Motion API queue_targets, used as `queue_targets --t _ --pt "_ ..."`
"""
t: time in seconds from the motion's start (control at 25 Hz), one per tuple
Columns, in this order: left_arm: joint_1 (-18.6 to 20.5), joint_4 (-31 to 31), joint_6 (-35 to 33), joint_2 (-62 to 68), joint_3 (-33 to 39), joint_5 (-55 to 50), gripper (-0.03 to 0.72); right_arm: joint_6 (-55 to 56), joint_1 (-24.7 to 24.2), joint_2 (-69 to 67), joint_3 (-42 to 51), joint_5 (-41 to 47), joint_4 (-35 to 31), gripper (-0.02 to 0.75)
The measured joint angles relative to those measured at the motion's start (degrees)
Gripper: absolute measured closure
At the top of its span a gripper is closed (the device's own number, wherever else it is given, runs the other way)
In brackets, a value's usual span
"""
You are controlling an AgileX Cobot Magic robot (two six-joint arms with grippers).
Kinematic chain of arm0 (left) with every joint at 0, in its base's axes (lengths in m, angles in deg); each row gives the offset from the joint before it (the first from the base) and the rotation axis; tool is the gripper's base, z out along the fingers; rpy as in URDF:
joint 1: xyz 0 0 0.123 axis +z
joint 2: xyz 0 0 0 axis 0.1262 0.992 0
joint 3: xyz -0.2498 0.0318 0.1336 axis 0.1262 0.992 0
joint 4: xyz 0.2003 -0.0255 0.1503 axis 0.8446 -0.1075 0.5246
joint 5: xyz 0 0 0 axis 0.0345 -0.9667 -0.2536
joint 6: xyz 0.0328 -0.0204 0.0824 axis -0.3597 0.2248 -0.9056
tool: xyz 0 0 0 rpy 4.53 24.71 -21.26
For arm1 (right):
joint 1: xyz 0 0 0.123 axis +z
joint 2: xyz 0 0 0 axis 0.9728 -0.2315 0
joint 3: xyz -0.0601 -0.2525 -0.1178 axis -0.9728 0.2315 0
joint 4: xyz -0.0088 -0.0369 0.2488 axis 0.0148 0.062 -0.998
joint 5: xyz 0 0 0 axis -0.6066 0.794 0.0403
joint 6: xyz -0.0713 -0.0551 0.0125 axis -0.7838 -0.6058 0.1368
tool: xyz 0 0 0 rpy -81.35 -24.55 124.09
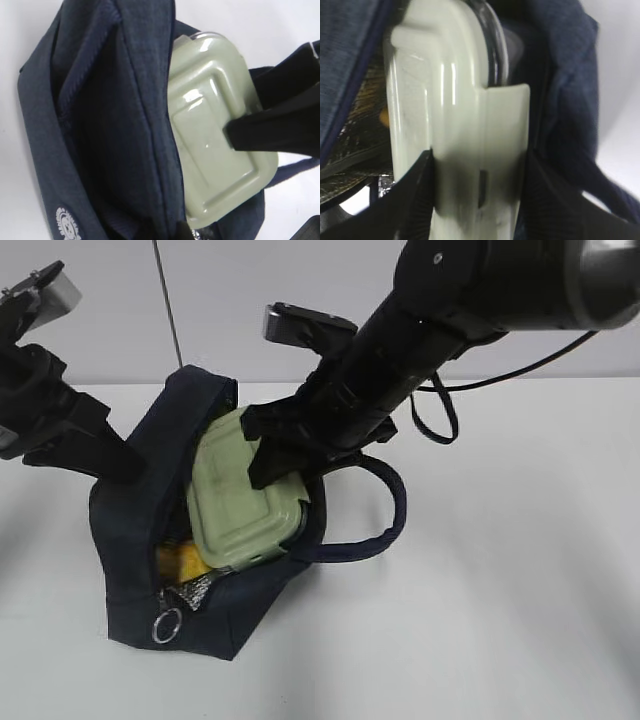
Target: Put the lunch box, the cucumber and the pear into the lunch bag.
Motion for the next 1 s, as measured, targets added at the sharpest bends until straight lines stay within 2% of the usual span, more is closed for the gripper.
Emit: queue_targets --t 0.12,0.24,0.36,0.56,0.64,1.0 --pt "0.00 0.37 0.05 0.00 0.00 -0.07 0.667 -4.86 1.26 -0.81 -0.02 -1.40 -4.12 0.393" --pt "0.00 0.56 0.10 0.00 0.00 0.12 0.667 -11.34 1.46 -0.88 -0.14 -0.42 -9.32 0.328" --pt "0.00 0.65 0.10 0.00 0.00 0.14 0.667 -13.25 1.46 -0.93 -1.67 2.33 -10.25 0.236" --pt "0.00 1.28 0.10 0.00 0.00 -0.04 0.667 -13.74 0.60 1.17 -4.14 3.04 -10.50 0.202" --pt "0.00 1.30 0.10 0.00 0.00 -0.09 0.667 -12.87 -0.16 2.77 -4.62 3.04 -9.57 0.203" --pt "0.00 1.30 0.10 0.00 0.00 -0.16 0.667 -4.70 -2.03 4.08 -4.88 4.88 4.08 0.221"
